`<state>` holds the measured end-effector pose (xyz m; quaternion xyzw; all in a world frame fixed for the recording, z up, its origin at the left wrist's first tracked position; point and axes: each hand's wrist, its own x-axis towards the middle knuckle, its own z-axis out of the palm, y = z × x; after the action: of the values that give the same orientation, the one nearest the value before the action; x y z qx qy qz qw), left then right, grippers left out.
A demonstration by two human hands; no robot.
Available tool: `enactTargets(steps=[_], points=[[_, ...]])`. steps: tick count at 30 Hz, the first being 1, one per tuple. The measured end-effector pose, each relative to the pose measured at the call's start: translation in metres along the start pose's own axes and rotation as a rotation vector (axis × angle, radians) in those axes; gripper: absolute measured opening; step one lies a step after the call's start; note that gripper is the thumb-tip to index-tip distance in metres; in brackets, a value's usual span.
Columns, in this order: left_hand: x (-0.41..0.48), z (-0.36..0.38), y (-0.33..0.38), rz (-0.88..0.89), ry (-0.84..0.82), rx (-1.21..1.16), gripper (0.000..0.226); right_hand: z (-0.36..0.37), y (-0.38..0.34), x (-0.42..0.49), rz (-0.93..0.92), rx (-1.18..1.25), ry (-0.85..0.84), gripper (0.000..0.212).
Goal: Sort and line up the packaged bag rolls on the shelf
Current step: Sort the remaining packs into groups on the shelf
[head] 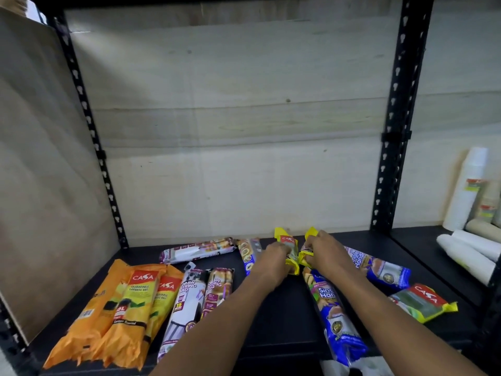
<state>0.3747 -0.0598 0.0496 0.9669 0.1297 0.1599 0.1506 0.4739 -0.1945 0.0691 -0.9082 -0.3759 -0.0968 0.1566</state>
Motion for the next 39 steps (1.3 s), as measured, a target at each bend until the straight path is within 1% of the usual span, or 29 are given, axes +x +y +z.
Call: enactTargets(steps=[5,7,10,11,13,16,21,25,31,37,39], points=[[-0.002,0.001,-0.002,0.019,-0.024,0.081,0.032,0.001,-0.004,0.001,0.012,-0.023,-0.027,0.028],[-0.002,-0.002,-0.005,0.044,-0.043,0.081,0.036,0.001,-0.006,-0.001,0.004,-0.026,-0.040,0.028],[-0.003,-0.014,-0.015,0.081,-0.052,0.043,0.053,-0.004,-0.013,-0.007,0.001,0.012,0.001,0.028],[-0.004,-0.019,-0.020,0.090,-0.032,0.018,0.055,-0.006,-0.017,-0.008,0.000,0.029,0.017,0.028],[-0.007,-0.032,-0.031,0.087,0.029,-0.038,0.049,-0.010,-0.027,-0.013,-0.020,0.059,0.041,0.029],[-0.015,-0.050,-0.054,0.004,0.097,-0.053,0.043,-0.012,-0.048,-0.019,-0.081,0.135,0.059,0.023],[-0.033,-0.071,-0.092,-0.142,0.137,0.089,0.042,-0.010,-0.087,-0.030,-0.154,0.205,0.051,0.020],[-0.041,-0.076,-0.125,-0.233,0.104,0.233,0.045,0.001,-0.105,-0.040,-0.210,0.225,0.025,0.022],[-0.036,-0.074,-0.158,-0.335,0.065,0.335,0.050,0.025,-0.108,-0.045,-0.216,0.181,-0.057,0.038],[-0.026,-0.073,-0.165,-0.353,0.003,0.504,0.047,0.035,-0.106,-0.044,-0.211,0.173,-0.014,0.033],[-0.024,-0.072,-0.166,-0.380,-0.014,0.520,0.049,0.036,-0.106,-0.043,-0.208,0.174,-0.009,0.031]])
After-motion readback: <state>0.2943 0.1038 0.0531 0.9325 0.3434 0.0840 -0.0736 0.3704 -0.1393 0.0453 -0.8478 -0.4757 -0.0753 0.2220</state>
